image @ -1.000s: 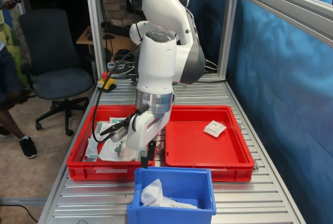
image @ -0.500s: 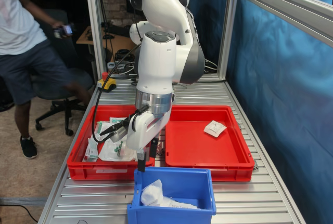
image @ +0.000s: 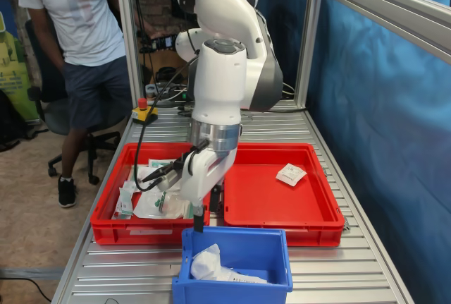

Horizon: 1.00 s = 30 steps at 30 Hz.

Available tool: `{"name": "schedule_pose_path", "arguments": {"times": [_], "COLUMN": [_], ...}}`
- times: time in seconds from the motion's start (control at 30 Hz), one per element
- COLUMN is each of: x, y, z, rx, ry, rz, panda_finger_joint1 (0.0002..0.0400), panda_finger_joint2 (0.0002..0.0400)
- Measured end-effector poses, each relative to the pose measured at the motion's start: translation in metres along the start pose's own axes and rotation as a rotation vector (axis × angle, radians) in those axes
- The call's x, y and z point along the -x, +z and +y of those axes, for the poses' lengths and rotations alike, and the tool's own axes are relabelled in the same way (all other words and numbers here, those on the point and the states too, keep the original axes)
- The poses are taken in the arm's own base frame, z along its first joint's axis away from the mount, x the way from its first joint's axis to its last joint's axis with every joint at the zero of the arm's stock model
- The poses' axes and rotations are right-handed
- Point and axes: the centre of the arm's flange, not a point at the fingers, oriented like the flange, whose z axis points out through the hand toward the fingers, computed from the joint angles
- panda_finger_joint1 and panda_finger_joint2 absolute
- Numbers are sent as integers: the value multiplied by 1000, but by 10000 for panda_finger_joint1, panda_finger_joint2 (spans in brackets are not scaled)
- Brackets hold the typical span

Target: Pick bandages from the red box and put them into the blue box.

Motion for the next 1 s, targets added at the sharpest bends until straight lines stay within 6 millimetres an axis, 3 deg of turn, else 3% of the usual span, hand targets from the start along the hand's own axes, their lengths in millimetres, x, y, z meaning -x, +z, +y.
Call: {"name": "schedule_pose_path", "arguments": {"times": [0.2, 0.63, 0.87, 1.0], "x": [6, 23, 18, 5], "y": [-11, -59, -85, -94], "z": [9, 38, 54, 63], "rx": [2, 28, 49, 56], "ry": [-13, -51, -69, -83], "rz": [-17, -94, -115, -104], "panda_finger_joint1": [400, 400, 400, 400], "panda_finger_joint2": [400, 400, 400, 400]}}
